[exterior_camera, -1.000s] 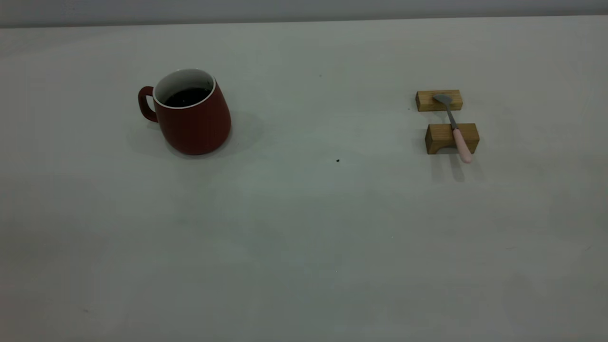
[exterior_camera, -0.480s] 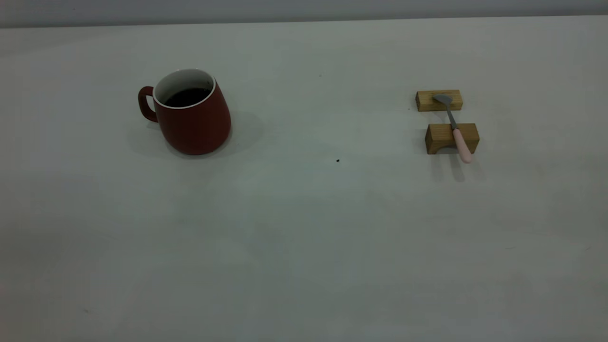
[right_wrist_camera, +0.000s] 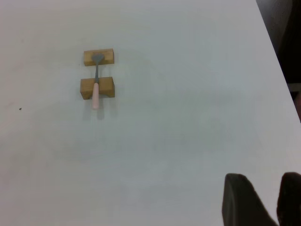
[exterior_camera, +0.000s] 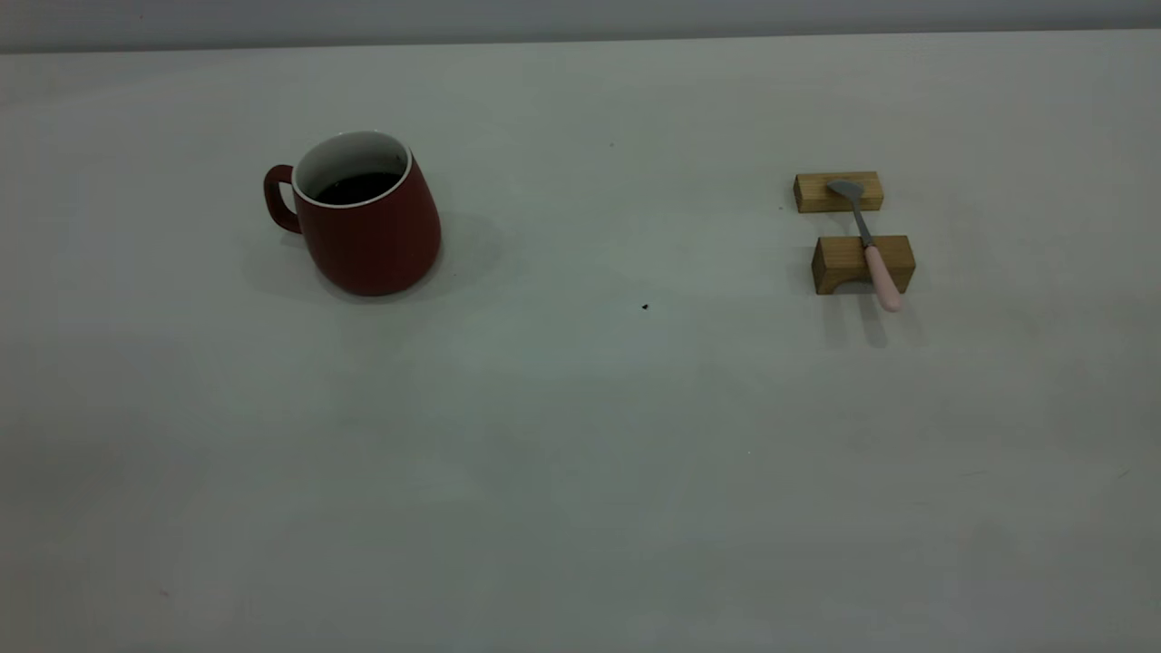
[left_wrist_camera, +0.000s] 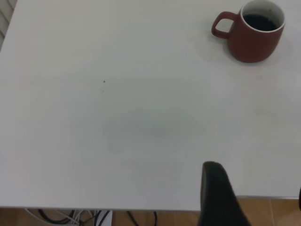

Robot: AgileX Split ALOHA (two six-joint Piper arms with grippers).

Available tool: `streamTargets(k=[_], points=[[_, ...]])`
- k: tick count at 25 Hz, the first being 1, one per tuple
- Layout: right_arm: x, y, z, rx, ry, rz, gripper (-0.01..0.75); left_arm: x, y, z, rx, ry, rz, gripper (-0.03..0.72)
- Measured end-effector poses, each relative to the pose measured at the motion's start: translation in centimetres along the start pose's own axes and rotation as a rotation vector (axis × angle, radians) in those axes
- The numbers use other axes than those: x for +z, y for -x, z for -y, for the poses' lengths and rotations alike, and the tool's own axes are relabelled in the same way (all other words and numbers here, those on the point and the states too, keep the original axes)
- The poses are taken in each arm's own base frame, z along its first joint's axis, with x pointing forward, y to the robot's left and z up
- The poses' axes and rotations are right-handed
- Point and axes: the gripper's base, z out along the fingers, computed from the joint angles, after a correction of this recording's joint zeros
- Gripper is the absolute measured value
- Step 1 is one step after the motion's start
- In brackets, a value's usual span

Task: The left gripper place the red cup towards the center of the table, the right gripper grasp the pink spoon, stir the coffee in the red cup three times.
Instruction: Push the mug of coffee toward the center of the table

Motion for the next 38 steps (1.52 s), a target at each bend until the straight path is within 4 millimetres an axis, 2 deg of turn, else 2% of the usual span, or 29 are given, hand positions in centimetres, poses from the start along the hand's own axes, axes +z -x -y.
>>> streamTargets(k=[3, 7, 11, 14, 21, 28, 32, 35, 38], points=[[0.0, 0.0, 0.0, 0.0, 0.0, 0.0, 0.23, 0.2, 0.5, 0.0, 0.0, 0.0, -0.031, 0.478], [0.0, 0.0, 0.0, 0.0, 0.0, 0.0, 0.23, 1.4, 3.2, -0.1, -0.003, 0.007, -0.156, 0.478], [0.0, 0.0, 0.0, 0.0, 0.0, 0.0, 0.23, 4.4, 6.7, -0.1, 0.003, 0.011, -0.277, 0.478], [0.0, 0.0, 0.0, 0.0, 0.0, 0.0, 0.23, 7.7, 8.8, -0.2, 0.018, 0.024, -0.354, 0.478], [0.0, 0.0, 0.0, 0.0, 0.0, 0.0, 0.23, 17.8, 12.5, -0.3, 0.065, 0.03, -0.509, 0.478], [0.0, 0.0, 0.0, 0.0, 0.001, 0.0, 0.23, 28.0, 15.4, -0.2, 0.169, -0.003, -0.585, 0.478], [0.0, 0.0, 0.0, 0.0, 0.001, 0.0, 0.23, 33.0, 16.5, 0.0, 0.271, -0.048, -0.617, 0.478], [0.0, 0.0, 0.0, 0.0, 0.001, 0.0, 0.23, 36.5, 16.9, 0.5, 0.438, -0.121, -0.628, 0.478], [0.0, 0.0, 0.0, 0.0, 0.001, 0.0, 0.23, 39.2, 17.2, 2.2, 0.704, -0.222, -0.614, 0.478]])
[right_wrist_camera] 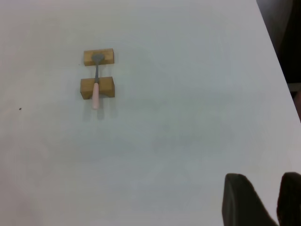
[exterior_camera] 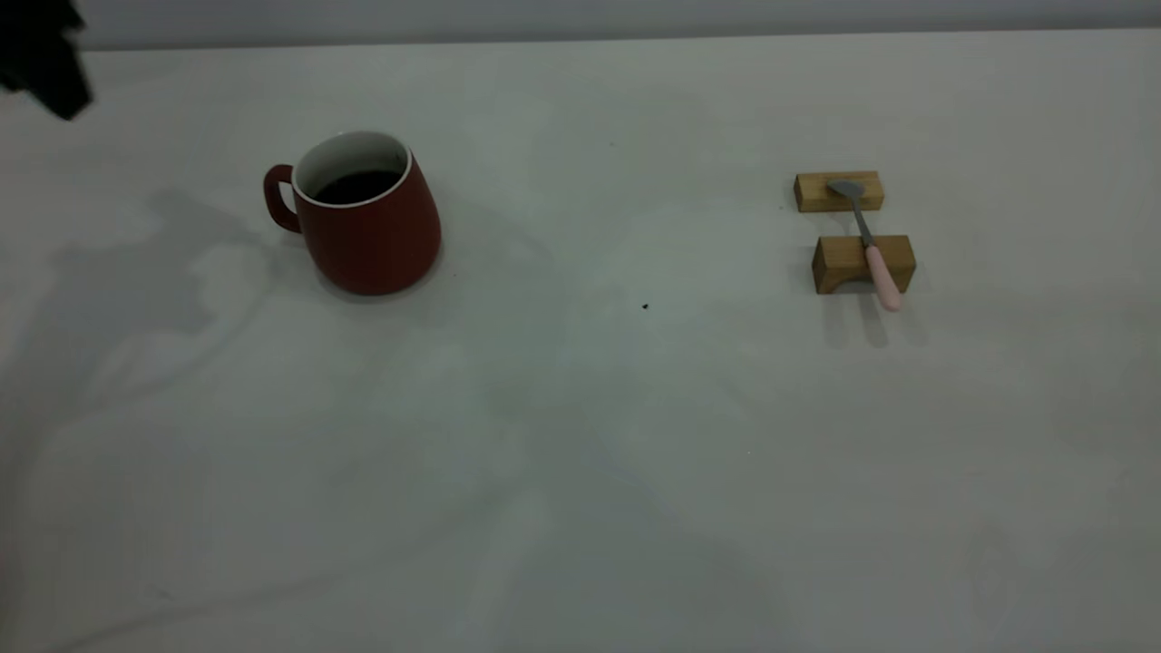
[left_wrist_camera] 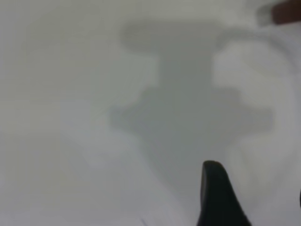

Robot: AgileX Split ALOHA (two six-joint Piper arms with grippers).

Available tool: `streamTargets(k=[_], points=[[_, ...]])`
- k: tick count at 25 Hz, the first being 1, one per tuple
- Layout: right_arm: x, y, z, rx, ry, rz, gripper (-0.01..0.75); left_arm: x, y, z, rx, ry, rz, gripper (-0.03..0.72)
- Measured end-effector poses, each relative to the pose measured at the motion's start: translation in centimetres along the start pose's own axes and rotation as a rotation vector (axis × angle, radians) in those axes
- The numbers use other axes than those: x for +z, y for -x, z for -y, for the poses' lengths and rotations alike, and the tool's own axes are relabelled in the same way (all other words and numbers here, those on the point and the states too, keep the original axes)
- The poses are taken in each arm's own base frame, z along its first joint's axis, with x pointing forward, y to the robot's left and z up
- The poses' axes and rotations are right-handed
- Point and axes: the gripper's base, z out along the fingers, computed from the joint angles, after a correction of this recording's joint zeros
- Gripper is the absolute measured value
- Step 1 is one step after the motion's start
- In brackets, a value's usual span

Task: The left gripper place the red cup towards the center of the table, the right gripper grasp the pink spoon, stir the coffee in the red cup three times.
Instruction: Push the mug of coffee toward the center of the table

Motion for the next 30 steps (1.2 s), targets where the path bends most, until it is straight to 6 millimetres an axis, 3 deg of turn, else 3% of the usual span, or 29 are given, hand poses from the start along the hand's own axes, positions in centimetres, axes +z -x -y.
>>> streamTargets(k=[6, 11, 17, 26, 30], points=[[0.0, 0.0, 0.0, 0.0, 0.0, 0.0, 0.23, 4.7, 4.3, 1.3, 0.326, -0.052, -0.022, 0.478], [0.0, 0.0, 0.0, 0.0, 0.0, 0.0, 0.23, 7.7, 5.6, 1.4, 0.432, -0.135, -0.101, 0.478], [0.0, 0.0, 0.0, 0.0, 0.0, 0.0, 0.235, 9.7, 6.1, 2.3, 0.586, -0.2, -0.103, 0.478], [0.0, 0.0, 0.0, 0.0, 0.0, 0.001, 0.236, 11.6, 6.5, 3.2, 0.596, -0.223, -0.045, 0.478], [0.0, 0.0, 0.0, 0.0, 0.0, 0.001, 0.236, 12.1, 7.0, 4.7, 0.626, -0.239, -0.047, 0.478]])
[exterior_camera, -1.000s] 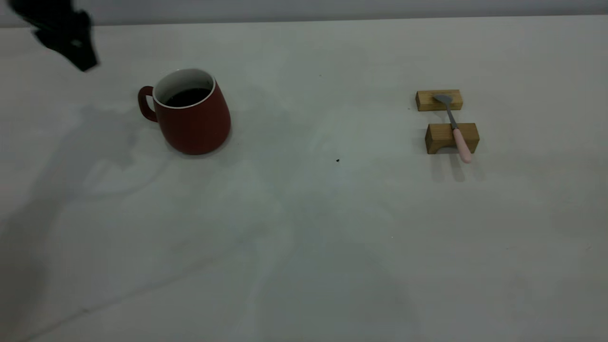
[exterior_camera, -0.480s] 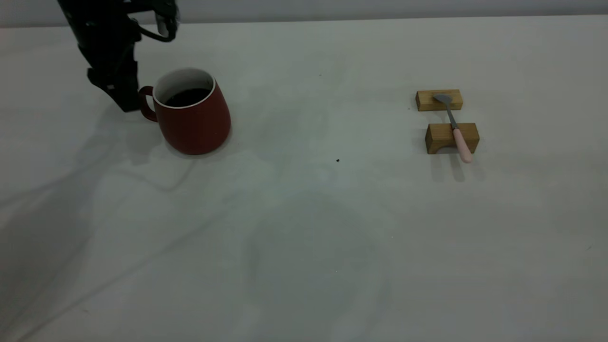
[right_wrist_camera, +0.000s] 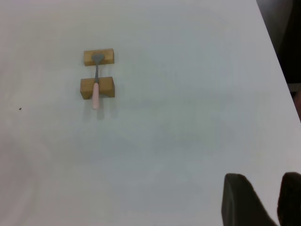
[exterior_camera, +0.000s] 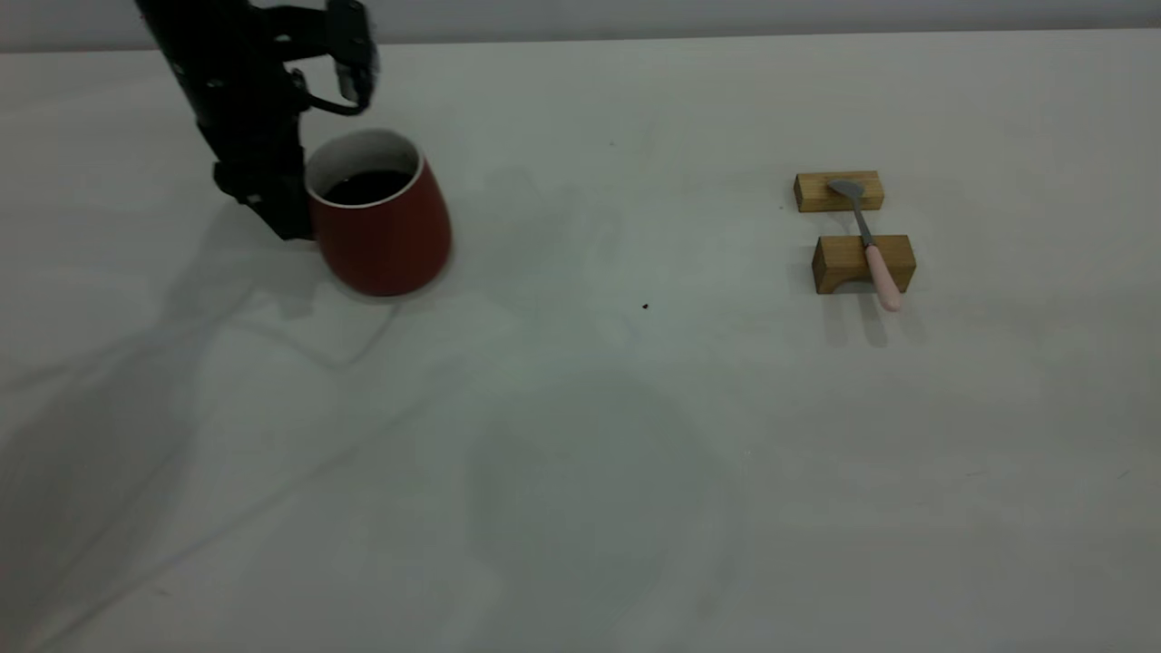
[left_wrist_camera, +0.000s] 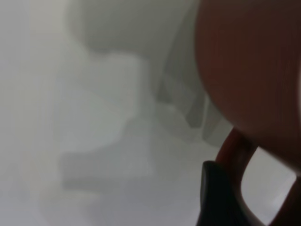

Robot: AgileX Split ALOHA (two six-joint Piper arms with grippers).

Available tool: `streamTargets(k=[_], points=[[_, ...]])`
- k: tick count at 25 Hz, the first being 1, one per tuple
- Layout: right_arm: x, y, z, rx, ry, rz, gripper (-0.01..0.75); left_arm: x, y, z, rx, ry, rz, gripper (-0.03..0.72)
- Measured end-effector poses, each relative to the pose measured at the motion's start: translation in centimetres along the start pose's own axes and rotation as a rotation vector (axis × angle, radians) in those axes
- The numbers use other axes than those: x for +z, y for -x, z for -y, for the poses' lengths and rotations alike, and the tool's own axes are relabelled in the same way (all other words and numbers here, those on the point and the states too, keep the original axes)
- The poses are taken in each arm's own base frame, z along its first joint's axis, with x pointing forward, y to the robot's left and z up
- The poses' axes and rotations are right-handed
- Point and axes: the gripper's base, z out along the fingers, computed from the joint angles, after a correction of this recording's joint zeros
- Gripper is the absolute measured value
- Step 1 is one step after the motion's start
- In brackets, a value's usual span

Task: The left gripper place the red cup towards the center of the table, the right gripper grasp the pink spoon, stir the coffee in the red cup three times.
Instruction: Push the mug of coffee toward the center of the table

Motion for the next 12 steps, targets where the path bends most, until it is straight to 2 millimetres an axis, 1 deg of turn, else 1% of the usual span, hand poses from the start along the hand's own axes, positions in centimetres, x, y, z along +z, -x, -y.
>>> streamTargets(k=[12], points=[[0.0, 0.0, 0.0, 0.0, 0.0, 0.0, 0.236, 0.4, 7.3, 2.9, 0.054, 0.038, 0.13, 0.478]])
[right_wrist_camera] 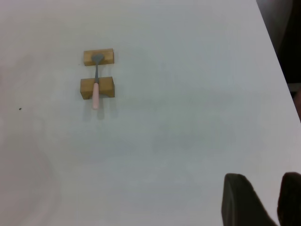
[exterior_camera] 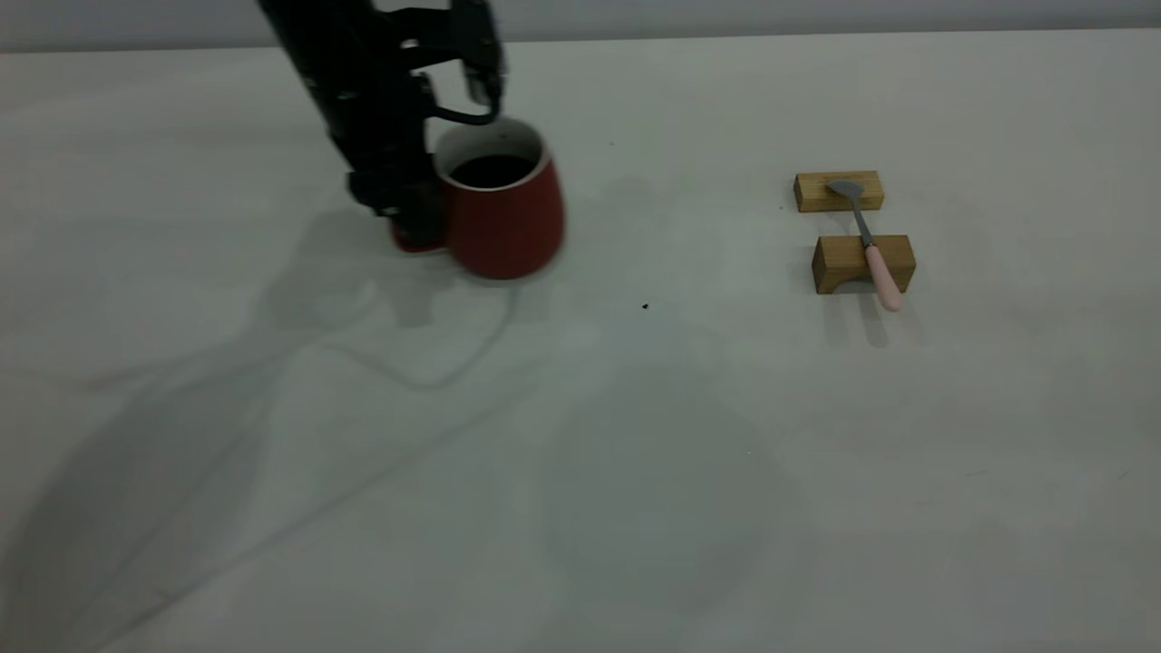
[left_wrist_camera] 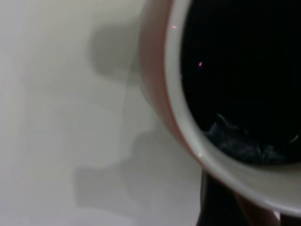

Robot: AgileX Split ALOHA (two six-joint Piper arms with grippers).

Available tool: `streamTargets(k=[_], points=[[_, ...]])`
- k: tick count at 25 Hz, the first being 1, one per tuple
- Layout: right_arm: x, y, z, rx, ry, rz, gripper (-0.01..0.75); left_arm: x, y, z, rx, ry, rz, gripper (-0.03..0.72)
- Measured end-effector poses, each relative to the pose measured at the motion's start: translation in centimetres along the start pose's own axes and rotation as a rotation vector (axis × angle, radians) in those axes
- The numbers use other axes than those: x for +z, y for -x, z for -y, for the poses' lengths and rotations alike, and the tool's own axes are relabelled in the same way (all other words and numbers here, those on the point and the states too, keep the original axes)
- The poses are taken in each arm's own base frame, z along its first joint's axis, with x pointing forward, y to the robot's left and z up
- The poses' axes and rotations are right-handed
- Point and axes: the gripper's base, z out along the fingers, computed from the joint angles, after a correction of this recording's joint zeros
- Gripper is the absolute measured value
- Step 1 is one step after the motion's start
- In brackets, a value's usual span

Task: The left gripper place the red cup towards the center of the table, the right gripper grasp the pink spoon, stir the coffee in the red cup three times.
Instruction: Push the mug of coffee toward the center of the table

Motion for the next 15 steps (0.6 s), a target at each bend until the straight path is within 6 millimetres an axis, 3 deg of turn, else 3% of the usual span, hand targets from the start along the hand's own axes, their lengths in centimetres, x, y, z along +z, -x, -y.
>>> streamTargets(k=[7, 15], points=[[0.0, 0.0, 0.0, 0.0, 0.0, 0.0, 0.236, 0.4, 3.5, 1.6, 0.028, 0.024, 0.065, 0.478], [0.0, 0.0, 0.0, 0.0, 0.0, 0.0, 0.236, 0.4, 3.2, 1.6, -0.002, 0.03, 0.022, 0.478]])
